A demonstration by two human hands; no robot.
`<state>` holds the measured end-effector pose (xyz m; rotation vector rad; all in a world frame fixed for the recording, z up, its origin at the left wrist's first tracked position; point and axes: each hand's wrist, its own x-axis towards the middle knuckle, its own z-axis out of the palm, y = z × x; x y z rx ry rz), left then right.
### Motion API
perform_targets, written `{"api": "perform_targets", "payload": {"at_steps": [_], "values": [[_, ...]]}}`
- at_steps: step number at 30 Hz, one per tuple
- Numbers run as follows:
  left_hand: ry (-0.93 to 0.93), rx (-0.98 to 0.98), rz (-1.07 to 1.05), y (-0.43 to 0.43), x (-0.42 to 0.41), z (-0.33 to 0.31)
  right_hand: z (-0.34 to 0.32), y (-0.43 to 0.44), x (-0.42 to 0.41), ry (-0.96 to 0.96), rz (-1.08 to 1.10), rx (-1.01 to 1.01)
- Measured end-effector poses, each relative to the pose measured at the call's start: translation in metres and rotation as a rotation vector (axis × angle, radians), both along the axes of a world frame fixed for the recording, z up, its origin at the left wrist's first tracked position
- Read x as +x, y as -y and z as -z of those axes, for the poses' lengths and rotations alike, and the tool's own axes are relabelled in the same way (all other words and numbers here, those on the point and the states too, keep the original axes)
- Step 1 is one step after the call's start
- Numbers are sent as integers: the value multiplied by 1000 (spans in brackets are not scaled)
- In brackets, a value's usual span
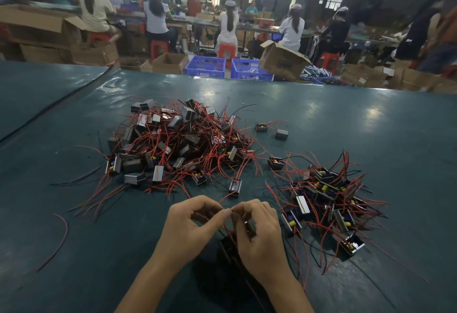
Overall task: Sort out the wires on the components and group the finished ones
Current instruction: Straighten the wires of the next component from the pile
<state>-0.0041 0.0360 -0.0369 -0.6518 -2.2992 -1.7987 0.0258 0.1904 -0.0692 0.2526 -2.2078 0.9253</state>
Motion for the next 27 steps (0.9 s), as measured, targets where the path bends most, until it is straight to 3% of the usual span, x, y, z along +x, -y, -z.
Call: {"api": "perform_targets", "payload": {"at_steps": [8, 20, 27], "values": [[-107, -23, 27, 1, 0, -1, -1, -1, -1, 8, 1, -14], [141, 64, 78, 9, -6, -2, -2, -2, 1, -18, 7, 97], [-2, -159, 52, 5, -5, 1, -1, -5, -1, 19, 31, 76]]}}
